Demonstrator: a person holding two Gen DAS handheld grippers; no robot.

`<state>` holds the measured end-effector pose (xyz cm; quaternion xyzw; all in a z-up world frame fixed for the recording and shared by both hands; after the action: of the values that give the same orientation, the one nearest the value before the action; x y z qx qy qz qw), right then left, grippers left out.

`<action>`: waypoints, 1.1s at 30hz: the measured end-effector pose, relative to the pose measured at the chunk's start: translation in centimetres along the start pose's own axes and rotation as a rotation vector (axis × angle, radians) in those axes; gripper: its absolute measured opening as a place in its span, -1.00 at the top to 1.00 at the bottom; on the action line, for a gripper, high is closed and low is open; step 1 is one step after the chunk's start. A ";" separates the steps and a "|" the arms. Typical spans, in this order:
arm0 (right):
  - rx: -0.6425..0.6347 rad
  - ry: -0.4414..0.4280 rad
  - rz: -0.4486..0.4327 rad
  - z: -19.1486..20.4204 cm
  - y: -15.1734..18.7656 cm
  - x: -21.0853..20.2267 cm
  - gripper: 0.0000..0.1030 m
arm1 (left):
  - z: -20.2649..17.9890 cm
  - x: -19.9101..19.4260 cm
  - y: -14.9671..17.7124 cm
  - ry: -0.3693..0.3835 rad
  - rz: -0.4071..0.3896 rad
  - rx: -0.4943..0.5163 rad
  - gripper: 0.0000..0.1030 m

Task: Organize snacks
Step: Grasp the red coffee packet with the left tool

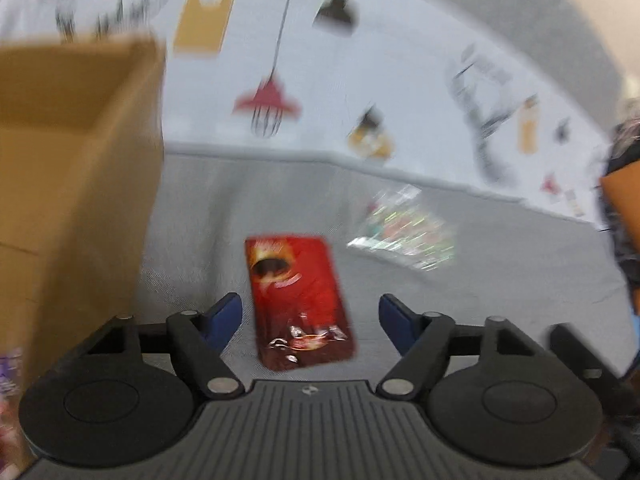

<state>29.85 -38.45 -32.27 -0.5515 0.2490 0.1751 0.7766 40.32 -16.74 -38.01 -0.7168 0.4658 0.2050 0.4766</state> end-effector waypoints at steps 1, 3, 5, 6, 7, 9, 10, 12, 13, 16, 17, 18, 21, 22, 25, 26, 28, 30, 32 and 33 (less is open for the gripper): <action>0.011 -0.005 0.014 -0.4 -0.1 1.1 -0.54 | 0.9 1.7 0.1 0.001 0.040 -0.033 -0.39; 0.037 -0.008 0.052 -1.3 0.0 3.5 -0.35 | 2.8 4.4 0.4 -0.013 0.108 -0.090 -0.28; 0.079 0.007 0.093 -2.2 0.2 5.5 -0.20 | 3.0 4.8 -0.7 -0.006 0.074 -0.058 -0.29; 0.100 0.010 0.110 -2.5 0.2 6.5 -0.16 | 3.2 5.0 -1.0 -0.041 0.083 -0.023 -0.28; 0.121 0.016 0.127 -2.7 0.3 7.5 -0.15 | 3.5 5.1 -1.3 -0.063 0.083 -0.009 -0.28; 0.144 0.026 0.152 -2.8 0.2 9.1 -0.15 | 4.0 5.4 -1.4 -0.035 0.085 -0.045 -0.42; 0.140 0.025 0.157 -2.5 0.2 9.8 -0.15 | 3.9 5.5 -1.5 -0.021 0.098 -0.046 -0.43; 0.117 0.026 0.157 -2.1 -0.1 10.7 -0.15 | 3.7 5.8 -1.5 -0.021 0.131 -0.035 -0.39; 0.108 0.028 0.158 -2.1 -0.2 11.2 -0.15 | 3.3 6.2 -1.6 -0.009 0.139 -0.031 -0.04; 0.094 0.048 0.167 -2.4 -0.2 12.6 -0.15 | 2.8 6.7 -1.8 0.038 0.124 0.012 0.34; 0.097 0.054 0.172 -2.6 -0.2 13.0 -0.15 | 2.7 6.7 -1.7 0.049 0.119 0.020 0.38; 0.100 0.063 0.178 -2.9 -0.1 13.4 -0.15 | 2.7 6.7 -1.8 0.056 0.115 0.031 0.45; 0.100 0.078 0.195 -3.3 0.3 14.4 -0.15 | 2.6 6.5 -1.9 0.056 0.097 0.037 0.65; 0.090 0.079 0.186 -3.2 0.2 14.7 -0.15 | 2.6 6.3 -2.1 0.055 0.093 0.034 0.72; 0.037 0.083 0.162 -2.8 0.2 15.5 -0.15 | 2.4 5.7 -2.5 0.076 0.085 0.012 0.81; 0.014 0.089 0.151 -2.6 0.2 15.7 -0.06 | 2.3 5.4 -2.7 0.081 0.082 0.012 0.82; -0.057 0.147 0.131 -2.6 0.2 16.1 0.62 | 2.0 4.9 -3.0 0.089 0.078 0.017 0.84; -0.066 0.180 0.132 -3.3 0.1 16.3 1.00 | 1.6 4.5 -3.2 0.096 0.076 0.026 0.85; -0.027 0.156 0.146 -3.8 -0.1 16.1 1.00 | 1.4 4.1 -3.4 0.104 0.069 0.022 0.87; -0.032 0.157 0.146 -3.9 -0.2 15.9 1.00 | 1.3 3.9 -3.5 0.110 0.066 0.017 0.88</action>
<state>42.15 -42.20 -42.38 -0.5564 0.3455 0.1914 0.7311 45.42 -17.09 -39.75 -0.7073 0.5164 0.1769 0.4493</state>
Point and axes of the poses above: each gripper's, at about its wrist camera, not at the fingertips, and x roughly the way its jaws point, z to its left, y to its underside, the point moved 10 cm from there along x, roughly the way its jaws point, and after that the axes turned 15 degrees about y, right-handed, at the moved point
